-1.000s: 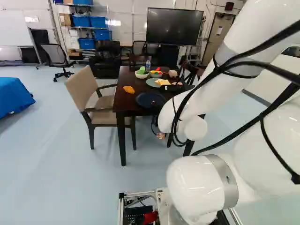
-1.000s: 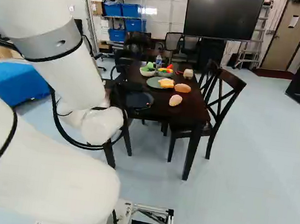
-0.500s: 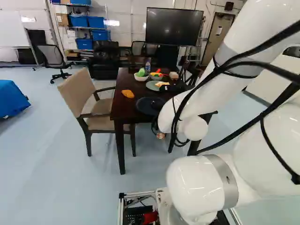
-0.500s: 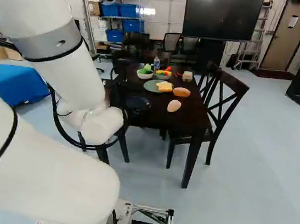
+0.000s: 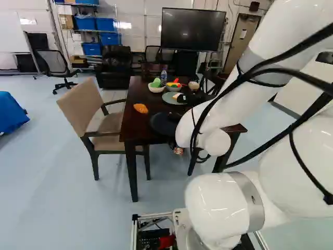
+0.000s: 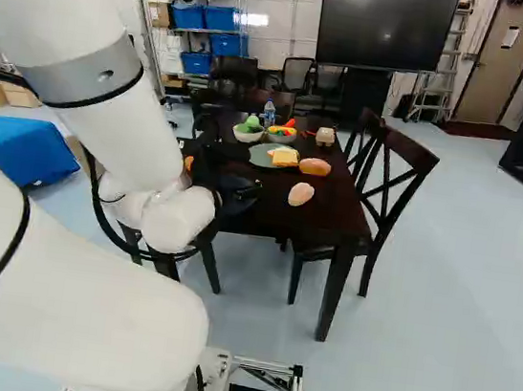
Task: Move the croissant to the empty plate
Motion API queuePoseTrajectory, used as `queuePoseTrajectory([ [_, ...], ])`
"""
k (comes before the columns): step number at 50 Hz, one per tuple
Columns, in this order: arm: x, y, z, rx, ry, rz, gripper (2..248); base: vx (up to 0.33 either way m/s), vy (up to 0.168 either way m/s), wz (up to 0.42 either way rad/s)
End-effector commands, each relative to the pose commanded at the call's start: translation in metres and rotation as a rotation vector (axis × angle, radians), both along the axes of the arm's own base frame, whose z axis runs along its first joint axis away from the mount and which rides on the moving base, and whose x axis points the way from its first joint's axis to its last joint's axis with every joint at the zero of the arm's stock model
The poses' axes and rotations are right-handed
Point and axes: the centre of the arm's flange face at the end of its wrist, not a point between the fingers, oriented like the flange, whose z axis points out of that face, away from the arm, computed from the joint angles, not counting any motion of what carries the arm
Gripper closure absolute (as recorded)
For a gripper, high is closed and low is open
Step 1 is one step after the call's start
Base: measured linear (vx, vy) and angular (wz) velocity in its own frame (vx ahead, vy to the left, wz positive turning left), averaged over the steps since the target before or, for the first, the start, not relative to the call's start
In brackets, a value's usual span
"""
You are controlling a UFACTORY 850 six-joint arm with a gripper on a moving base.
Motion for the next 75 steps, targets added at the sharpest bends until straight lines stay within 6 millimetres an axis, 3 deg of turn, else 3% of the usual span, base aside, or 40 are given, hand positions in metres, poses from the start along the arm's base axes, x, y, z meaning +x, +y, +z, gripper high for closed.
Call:
queuePoseTrajectory([
  [21,0.007,0.0,0.006,0.0,-0.014,0.0,3,-0.001,0.0,0.0],
  [54,0.067,0.003,0.036,0.0,-0.015,0.009,3,0.0,0.0,0.0],
  [75,0.103,0.016,0.054,0.0,0.007,0.043,3,0.0,0.0,0.0],
])
